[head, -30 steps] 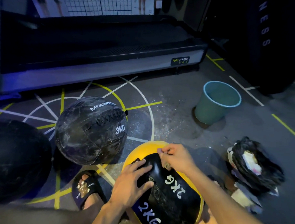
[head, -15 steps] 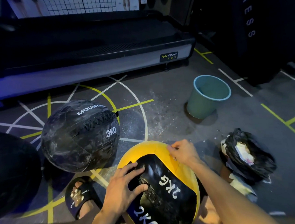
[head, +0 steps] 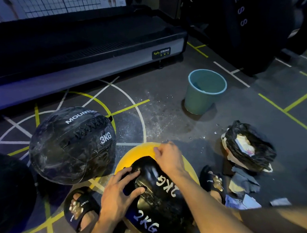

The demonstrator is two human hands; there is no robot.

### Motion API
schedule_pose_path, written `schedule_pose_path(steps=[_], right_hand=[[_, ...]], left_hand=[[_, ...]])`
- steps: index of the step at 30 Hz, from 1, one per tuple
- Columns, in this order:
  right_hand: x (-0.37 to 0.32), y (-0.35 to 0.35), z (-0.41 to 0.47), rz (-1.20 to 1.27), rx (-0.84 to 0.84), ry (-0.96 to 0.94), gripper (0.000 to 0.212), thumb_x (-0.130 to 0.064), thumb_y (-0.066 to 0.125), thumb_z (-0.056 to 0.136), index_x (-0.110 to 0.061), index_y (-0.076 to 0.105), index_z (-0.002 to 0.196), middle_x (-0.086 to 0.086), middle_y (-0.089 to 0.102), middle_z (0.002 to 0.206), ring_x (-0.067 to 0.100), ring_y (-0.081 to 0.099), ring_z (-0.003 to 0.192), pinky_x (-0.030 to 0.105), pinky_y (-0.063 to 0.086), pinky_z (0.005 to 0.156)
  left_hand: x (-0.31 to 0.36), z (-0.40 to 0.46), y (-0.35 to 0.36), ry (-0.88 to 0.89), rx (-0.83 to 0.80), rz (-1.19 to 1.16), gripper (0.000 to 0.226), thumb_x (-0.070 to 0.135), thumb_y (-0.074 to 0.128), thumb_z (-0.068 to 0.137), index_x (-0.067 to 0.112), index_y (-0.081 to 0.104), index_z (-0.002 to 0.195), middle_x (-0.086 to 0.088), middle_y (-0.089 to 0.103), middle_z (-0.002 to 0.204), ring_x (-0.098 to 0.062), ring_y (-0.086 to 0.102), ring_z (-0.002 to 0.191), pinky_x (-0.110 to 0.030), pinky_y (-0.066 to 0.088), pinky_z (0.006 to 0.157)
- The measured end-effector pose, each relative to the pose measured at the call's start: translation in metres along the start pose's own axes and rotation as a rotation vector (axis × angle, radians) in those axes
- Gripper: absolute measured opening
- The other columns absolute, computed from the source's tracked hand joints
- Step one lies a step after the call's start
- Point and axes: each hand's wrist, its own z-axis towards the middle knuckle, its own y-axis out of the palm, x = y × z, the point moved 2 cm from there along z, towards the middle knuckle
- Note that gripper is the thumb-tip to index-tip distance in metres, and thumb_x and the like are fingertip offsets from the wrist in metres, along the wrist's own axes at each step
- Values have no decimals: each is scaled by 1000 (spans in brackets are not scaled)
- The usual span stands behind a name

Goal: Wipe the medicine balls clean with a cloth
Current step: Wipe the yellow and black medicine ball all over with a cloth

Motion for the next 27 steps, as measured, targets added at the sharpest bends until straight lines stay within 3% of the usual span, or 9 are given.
schedule_pose_path(steps=[2, 4, 7, 11, 15, 18, 21, 24, 27], right_hand=[[46, -12, -9, 37, 46, 155, 46, -40, 54, 101, -13, 57, 63, 6, 62, 75, 29, 62, 76, 33, 47, 68], [83, -22, -22, 78, 57, 288, 47, -40, 57, 99, -12, 59, 63, -1, 60, 64, 23, 61, 67, 29, 41, 61], [95, -30, -32, 119, 39, 338, 39, -35, 61, 98, -18, 65, 64, -6, 63, 64, 14, 62, 65, 28, 47, 62], [29, -13, -13, 153, 47, 149, 38, -24, 56, 100, -19, 58, 62, -4, 57, 63, 11, 54, 59, 27, 46, 60], [-38, 18, -15, 74, -35, -106, 28, -25, 51, 103, -12, 69, 86, 8, 65, 95, 26, 64, 86, 39, 55, 80], [-28, 15, -23, 46, -10, -181, 27, -27, 50, 103, -15, 69, 89, 5, 60, 96, 25, 59, 90, 36, 49, 78], [23, -2, -26, 45, 80, -40, 34, -35, 47, 105, -18, 69, 85, 1, 58, 85, 18, 56, 80, 34, 47, 76], [83, -22, -25, 78, 120, 214, 39, -39, 52, 102, -16, 65, 73, 2, 61, 79, 25, 61, 76, 33, 45, 70], [91, -28, -28, 54, 134, 279, 34, -33, 53, 102, -17, 64, 74, 6, 61, 85, 32, 64, 86, 34, 43, 73]], left_hand=[[-2, -1, 0, -3, 5, -15, 62, 93, 49, 72, 64, 58, 127, 37, 42, 143, 6, 37, 126, -29, 35, 99], [-7, -1, 0, -8, 1, -24, 61, 92, 51, 73, 63, 59, 126, 36, 43, 143, 3, 40, 128, -30, 36, 100], [-13, -3, -1, -25, 24, -25, 58, 92, 52, 72, 66, 58, 124, 37, 44, 141, -3, 45, 127, -35, 41, 99], [-17, -13, 1, -44, 103, -11, 62, 90, 54, 70, 54, 64, 121, 28, 53, 125, -8, 52, 117, -34, 43, 91], [-24, -24, 6, -84, 207, 8, 64, 92, 56, 67, 47, 63, 111, 12, 55, 101, -17, 58, 97, -36, 47, 76], [-23, -27, 8, -101, 236, 52, 68, 96, 51, 65, 45, 62, 108, 10, 53, 93, -17, 58, 88, -35, 48, 70], [-20, -27, 9, -106, 196, 123, 72, 98, 49, 65, 43, 64, 109, 12, 48, 94, -16, 56, 88, -36, 51, 70], [-17, -27, 9, -111, 167, 146, 76, 99, 47, 64, 41, 66, 110, 12, 47, 95, -16, 55, 89, -40, 53, 72], [-16, -27, 9, -109, 170, 147, 77, 100, 47, 62, 42, 65, 109, 10, 50, 94, -19, 57, 89, -44, 53, 73]])
